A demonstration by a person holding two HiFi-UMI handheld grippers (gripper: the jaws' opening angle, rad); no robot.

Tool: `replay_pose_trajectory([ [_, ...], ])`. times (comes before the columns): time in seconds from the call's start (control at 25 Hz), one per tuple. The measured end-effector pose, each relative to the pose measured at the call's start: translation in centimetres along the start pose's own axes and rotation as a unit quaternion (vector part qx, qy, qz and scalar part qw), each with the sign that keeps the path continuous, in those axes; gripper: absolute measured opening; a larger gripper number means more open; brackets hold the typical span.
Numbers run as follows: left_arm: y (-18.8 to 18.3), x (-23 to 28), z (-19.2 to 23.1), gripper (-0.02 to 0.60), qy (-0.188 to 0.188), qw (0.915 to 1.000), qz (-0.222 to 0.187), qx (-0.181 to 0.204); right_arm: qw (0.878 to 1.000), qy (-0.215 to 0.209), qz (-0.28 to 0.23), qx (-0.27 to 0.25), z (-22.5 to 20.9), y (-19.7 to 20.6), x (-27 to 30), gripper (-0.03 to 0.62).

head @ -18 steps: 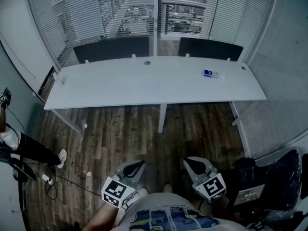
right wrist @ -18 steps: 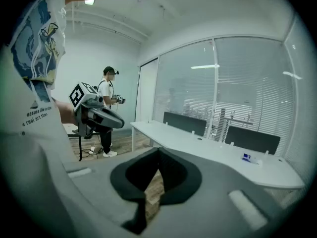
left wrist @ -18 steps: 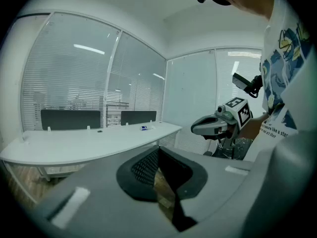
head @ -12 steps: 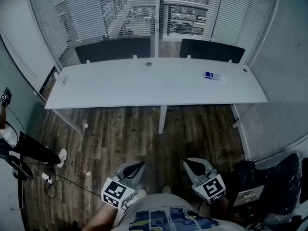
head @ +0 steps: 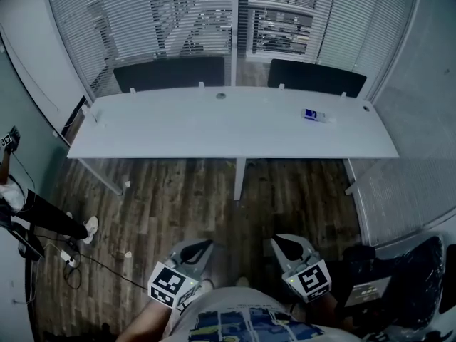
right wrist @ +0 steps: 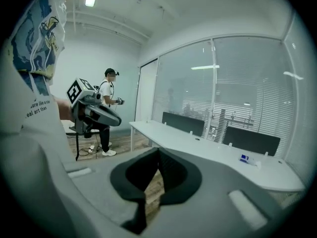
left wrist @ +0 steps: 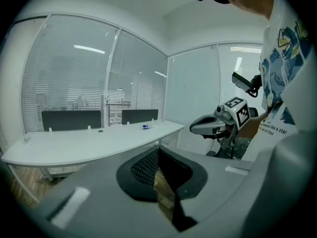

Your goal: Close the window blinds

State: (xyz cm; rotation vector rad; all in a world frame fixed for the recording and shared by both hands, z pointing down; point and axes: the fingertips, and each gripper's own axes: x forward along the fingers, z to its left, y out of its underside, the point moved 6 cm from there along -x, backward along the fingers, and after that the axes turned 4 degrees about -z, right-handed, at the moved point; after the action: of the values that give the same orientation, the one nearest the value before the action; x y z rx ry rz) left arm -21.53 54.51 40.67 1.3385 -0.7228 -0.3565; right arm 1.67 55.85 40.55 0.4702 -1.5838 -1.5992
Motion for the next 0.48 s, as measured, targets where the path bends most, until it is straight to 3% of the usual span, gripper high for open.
replay_pose_trajectory([
  [0.48, -1.3, 3.6, -2.9, 0.005, -0.016, 0.9998, -0.002, 0.007, 0.999, -0.027, -0.012, 0.021, -3.4, 2.0, -2.1, 0.017],
])
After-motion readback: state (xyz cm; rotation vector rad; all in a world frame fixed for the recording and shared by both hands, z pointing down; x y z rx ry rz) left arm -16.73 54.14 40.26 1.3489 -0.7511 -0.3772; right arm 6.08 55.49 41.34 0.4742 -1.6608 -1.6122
